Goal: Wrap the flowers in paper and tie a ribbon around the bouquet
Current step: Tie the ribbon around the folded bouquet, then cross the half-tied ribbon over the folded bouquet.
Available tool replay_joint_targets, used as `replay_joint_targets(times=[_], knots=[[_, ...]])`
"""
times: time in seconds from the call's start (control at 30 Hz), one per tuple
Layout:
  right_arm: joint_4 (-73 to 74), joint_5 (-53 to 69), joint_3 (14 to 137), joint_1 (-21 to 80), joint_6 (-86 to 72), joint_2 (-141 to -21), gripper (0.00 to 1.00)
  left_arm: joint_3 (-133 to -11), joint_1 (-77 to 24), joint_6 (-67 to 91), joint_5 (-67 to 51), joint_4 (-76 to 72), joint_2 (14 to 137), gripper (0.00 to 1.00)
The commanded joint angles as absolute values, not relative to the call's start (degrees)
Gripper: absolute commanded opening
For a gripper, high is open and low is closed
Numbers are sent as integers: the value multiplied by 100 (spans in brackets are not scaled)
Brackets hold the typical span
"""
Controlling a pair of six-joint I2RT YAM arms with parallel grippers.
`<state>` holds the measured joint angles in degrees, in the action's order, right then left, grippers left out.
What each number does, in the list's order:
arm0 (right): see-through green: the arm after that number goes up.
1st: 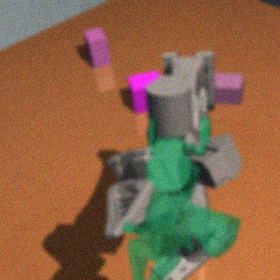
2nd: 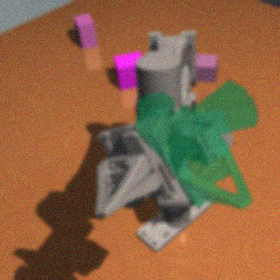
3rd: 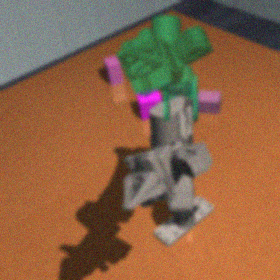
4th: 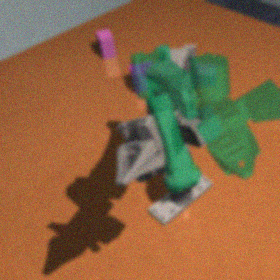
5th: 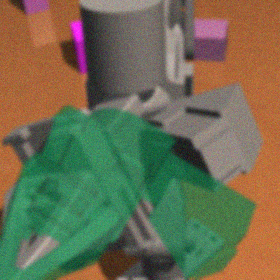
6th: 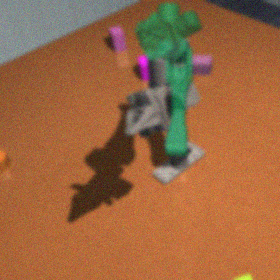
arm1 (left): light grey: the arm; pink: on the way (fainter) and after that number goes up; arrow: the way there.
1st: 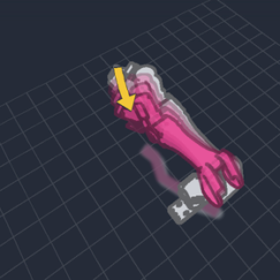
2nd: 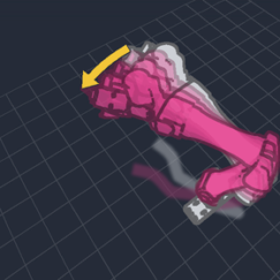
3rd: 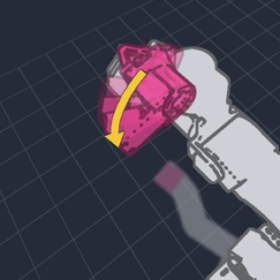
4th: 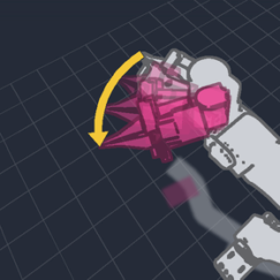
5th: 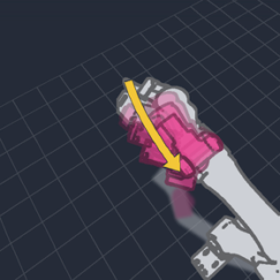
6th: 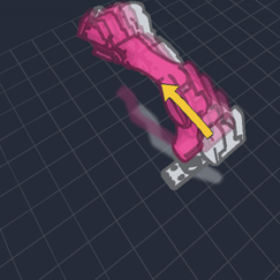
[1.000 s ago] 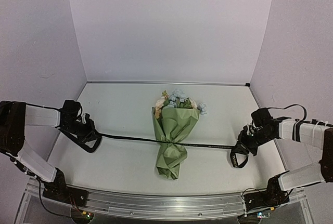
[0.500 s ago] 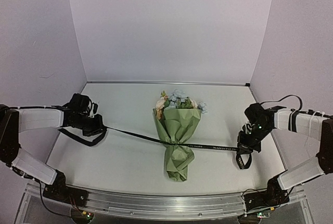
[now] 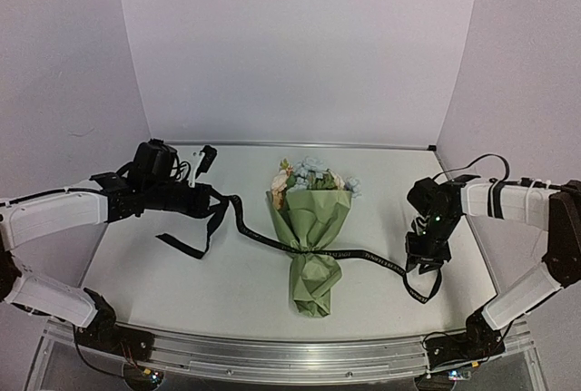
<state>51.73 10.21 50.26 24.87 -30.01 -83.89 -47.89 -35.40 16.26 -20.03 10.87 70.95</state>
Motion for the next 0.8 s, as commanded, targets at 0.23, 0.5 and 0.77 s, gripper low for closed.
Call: replay_joint_targets(times=[0.23,0.5,0.77], knots=[[3480,1311,5330,3539,-2432,-7779,56,-5168,-3706,1180,-3623,993,6420,0],[1035,2128,6237,4327,-2088,-9035,59,-5313,-3798,1175,-3845,940,6391,0],[384,2434,7344,5141,-1226,-10083,67,-5316,-3806,1096,-3574,998,6263,0]])
